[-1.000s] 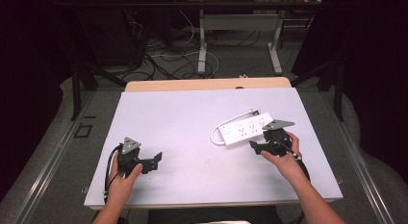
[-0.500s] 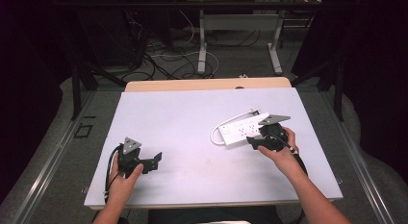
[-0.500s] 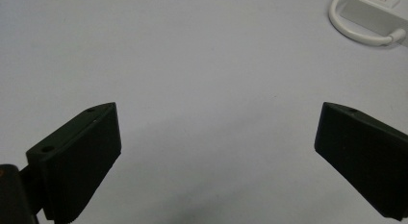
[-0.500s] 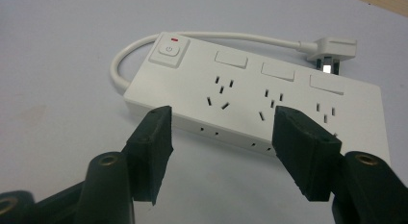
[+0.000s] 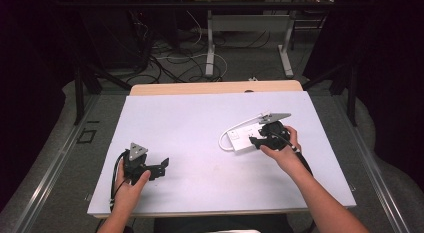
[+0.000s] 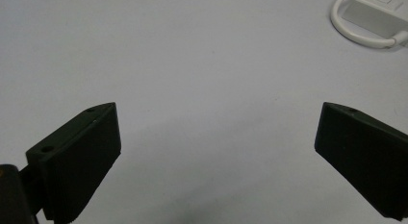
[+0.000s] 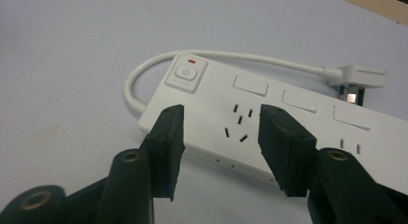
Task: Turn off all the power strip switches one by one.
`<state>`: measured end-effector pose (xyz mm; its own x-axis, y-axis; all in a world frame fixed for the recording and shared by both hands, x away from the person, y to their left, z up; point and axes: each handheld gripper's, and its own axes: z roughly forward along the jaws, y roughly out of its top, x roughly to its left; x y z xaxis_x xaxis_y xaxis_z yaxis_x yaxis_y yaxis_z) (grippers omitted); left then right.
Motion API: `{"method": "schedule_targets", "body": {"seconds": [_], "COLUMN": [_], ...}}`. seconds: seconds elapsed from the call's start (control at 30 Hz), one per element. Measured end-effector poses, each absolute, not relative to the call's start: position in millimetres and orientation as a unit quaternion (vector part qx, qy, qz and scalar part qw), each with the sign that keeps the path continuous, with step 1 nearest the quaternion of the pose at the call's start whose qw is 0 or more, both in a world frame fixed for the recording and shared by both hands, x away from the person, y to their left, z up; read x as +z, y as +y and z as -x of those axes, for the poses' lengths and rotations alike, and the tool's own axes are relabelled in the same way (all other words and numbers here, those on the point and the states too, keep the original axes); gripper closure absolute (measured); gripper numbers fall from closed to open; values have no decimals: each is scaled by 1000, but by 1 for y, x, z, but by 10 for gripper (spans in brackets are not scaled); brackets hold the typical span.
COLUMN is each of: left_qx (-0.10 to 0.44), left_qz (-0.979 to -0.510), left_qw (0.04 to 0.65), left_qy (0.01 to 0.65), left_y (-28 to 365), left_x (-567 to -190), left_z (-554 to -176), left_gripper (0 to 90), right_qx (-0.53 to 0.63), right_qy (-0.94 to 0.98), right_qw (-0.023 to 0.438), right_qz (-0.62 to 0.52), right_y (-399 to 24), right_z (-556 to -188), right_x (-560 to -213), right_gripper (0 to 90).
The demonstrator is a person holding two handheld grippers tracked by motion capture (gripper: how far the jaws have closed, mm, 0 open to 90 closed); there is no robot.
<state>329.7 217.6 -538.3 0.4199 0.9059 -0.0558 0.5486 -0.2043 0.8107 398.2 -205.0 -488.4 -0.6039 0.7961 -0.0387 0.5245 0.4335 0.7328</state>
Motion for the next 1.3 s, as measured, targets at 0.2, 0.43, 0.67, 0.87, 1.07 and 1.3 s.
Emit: {"method": "schedule_targets", "body": {"seconds": [0.2,0.43,0.67,0.87,1.07,1.3], "left_qx": [221,219,221,219,219,219], "left_qz": [-747,-750,-751,-749,-749,-749], "left_qw": [393,391,390,391,390,390], "left_qy": [488,487,486,488,489,489], "left_y": [217,216,217,217,217,218], "left_x": [-539,-540,-540,-540,-540,-540], "left_z": [-330,-330,-330,-330,-330,-330], "left_gripper": [24,25,25,25,25,25], "right_qx": [350,348,342,335,332,326], "right_qy": [827,828,832,836,840,843], "right_qw": [184,173,168,161,148,138], "right_qz": [-399,-404,-404,-403,-403,-405], "right_y": [-199,-196,-193,-189,-185,-180], "right_z": [-406,-415,-423,-430,-436,-441], "right_x": [-486,-485,-487,-487,-490,-495], "right_gripper": [581,664,769,853,900,900]}}
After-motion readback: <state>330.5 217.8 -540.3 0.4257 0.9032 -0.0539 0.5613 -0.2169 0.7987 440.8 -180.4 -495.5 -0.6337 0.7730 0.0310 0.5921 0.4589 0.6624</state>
